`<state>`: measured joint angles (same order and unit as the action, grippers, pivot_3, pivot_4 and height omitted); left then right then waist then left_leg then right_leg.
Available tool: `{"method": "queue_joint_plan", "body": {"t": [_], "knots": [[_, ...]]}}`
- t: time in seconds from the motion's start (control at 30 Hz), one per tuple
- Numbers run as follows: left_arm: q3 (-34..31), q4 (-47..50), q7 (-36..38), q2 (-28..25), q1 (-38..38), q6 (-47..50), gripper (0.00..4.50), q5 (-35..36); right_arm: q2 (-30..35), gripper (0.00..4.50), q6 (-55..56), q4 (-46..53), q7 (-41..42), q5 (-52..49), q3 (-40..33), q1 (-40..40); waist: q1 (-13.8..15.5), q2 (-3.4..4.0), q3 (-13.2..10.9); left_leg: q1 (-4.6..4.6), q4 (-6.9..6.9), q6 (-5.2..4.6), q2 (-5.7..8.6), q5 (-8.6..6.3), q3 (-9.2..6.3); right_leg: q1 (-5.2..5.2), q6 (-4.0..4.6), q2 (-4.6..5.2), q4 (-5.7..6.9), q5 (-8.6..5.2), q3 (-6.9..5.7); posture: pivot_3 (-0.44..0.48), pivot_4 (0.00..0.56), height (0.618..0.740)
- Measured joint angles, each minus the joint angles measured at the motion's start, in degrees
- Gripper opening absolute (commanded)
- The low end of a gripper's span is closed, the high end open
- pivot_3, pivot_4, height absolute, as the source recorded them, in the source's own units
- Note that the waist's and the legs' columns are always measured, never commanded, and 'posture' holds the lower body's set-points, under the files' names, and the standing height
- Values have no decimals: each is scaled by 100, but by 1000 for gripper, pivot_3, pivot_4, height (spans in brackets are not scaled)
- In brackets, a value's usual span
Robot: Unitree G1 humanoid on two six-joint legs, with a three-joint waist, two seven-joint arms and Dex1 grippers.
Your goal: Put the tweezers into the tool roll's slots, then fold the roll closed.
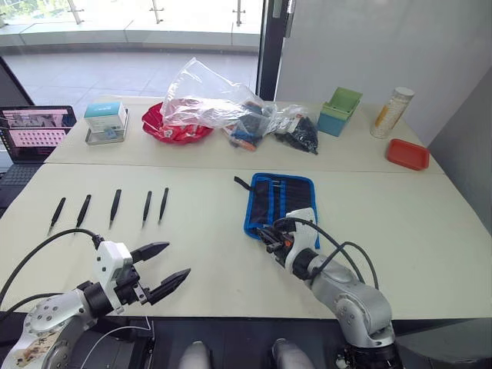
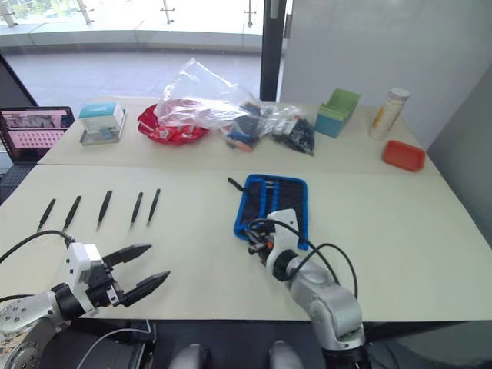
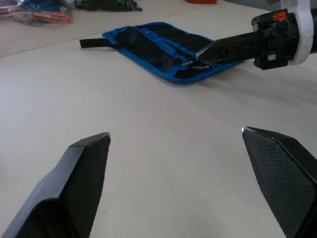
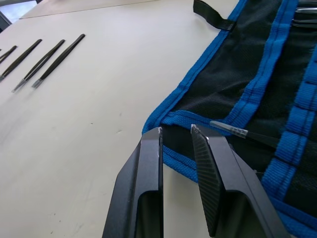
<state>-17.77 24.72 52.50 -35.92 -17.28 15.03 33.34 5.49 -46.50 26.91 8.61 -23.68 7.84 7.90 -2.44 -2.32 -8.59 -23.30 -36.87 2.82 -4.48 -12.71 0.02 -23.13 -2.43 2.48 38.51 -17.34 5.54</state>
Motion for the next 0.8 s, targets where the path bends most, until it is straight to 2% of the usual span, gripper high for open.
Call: {"method": "queue_joint_plan", "body": {"t": [0.1,0.17,0.3,0.8], "knots": [[23,-1,18,-1,-10,0,4500,0,-59,993,-6,43,-154,41,6,-63,-1,0,0,0,0,0,0,0,0,0,0,-1,0,0,0,0,150,723],[25,-18,46,-2,-22,-5,4500,0,-57,1505,-5,43,-175,63,13,-100,1,0,0,0,0,0,0,0,0,0,0,0,0,0,0,0,150,723],[28,-302,198,-2,-51,-145,4500,-54,-98,2824,7,-8,-253,163,39,-144,0,0,0,0,0,0,0,0,0,0,1,0,-1,-1,0,0,150,723],[30,-740,503,18,-137,-573,4500,-172,-693,2824,6,-574,-297,-13,-240,264,1,1,-1,-1,1,0,-1,0,0,-1,2,0,-2,-1,-1,0,150,723]]}}
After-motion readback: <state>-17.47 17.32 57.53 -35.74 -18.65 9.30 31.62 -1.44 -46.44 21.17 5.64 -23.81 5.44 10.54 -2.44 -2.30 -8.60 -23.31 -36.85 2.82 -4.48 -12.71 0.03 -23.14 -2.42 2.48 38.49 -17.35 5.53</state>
